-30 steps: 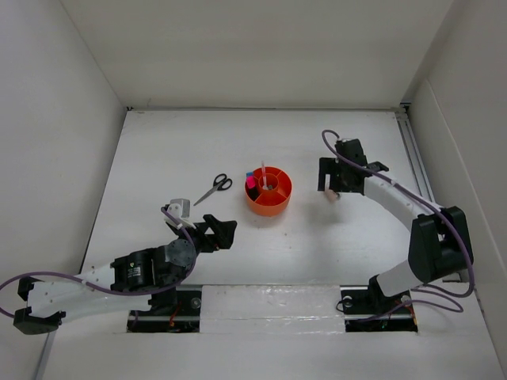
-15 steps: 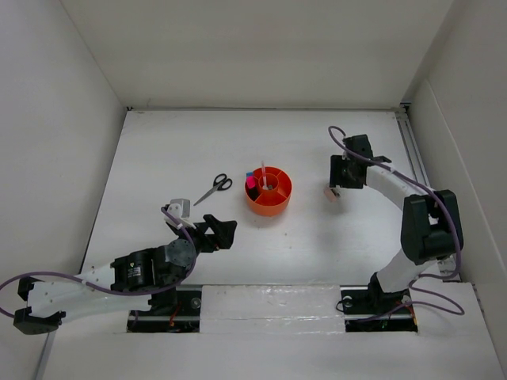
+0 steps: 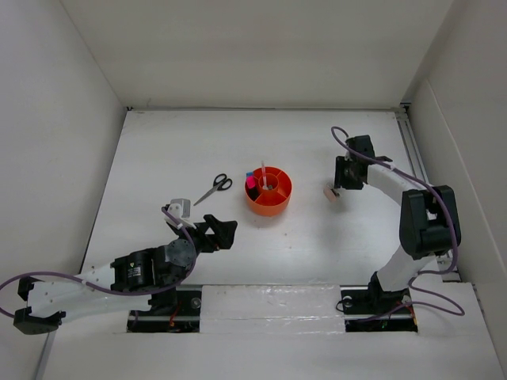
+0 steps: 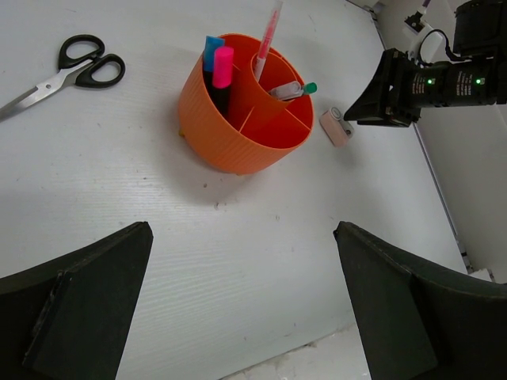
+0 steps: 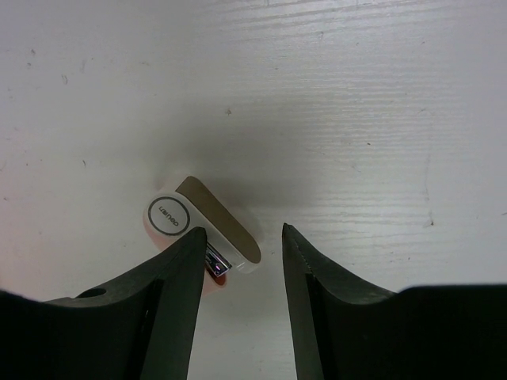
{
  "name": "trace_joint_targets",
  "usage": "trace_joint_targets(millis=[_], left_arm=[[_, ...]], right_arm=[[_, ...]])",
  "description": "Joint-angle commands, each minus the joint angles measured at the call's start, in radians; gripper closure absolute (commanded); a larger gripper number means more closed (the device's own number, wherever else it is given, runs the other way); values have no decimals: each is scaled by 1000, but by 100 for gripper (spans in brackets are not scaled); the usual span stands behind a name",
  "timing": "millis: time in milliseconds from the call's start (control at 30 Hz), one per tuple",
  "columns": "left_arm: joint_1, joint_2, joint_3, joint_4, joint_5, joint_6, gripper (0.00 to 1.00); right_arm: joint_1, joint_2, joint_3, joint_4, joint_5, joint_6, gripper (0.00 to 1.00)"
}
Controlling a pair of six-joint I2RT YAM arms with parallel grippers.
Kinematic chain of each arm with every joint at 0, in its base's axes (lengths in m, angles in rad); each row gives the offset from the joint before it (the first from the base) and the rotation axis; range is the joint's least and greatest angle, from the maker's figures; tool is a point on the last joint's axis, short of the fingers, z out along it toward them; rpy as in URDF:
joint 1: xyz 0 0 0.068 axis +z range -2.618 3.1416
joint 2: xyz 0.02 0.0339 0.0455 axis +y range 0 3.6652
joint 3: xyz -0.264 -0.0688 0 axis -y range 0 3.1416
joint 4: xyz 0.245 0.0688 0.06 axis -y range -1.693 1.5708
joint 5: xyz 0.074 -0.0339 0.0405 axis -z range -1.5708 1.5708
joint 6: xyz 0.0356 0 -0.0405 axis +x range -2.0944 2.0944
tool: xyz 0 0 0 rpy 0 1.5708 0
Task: Sort the stationery into containers
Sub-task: Pick up the stapler from the center of the board.
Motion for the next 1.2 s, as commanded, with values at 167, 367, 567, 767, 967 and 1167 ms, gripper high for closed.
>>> trace_joint_targets(millis=[167, 367, 567, 767, 967, 1167], left_arm=[[3, 1, 22, 28, -6, 15, 0], [3, -8, 13, 37, -6, 15, 0], [3, -8, 13, 37, 3, 15, 0], [3, -8, 13, 37, 3, 15, 0], [3, -8, 13, 37, 3, 15, 0], [3, -8, 13, 37, 3, 15, 0]], right_arm=[[-8, 32, 20, 8, 24, 7, 52], [3, 23, 10, 8, 35, 7, 52], [23, 35, 10, -20, 57, 7, 53], [74, 23, 1, -46, 120, 28, 53], [74, 23, -9, -46, 120, 28, 53], [65, 52, 3, -45, 98, 28, 53]])
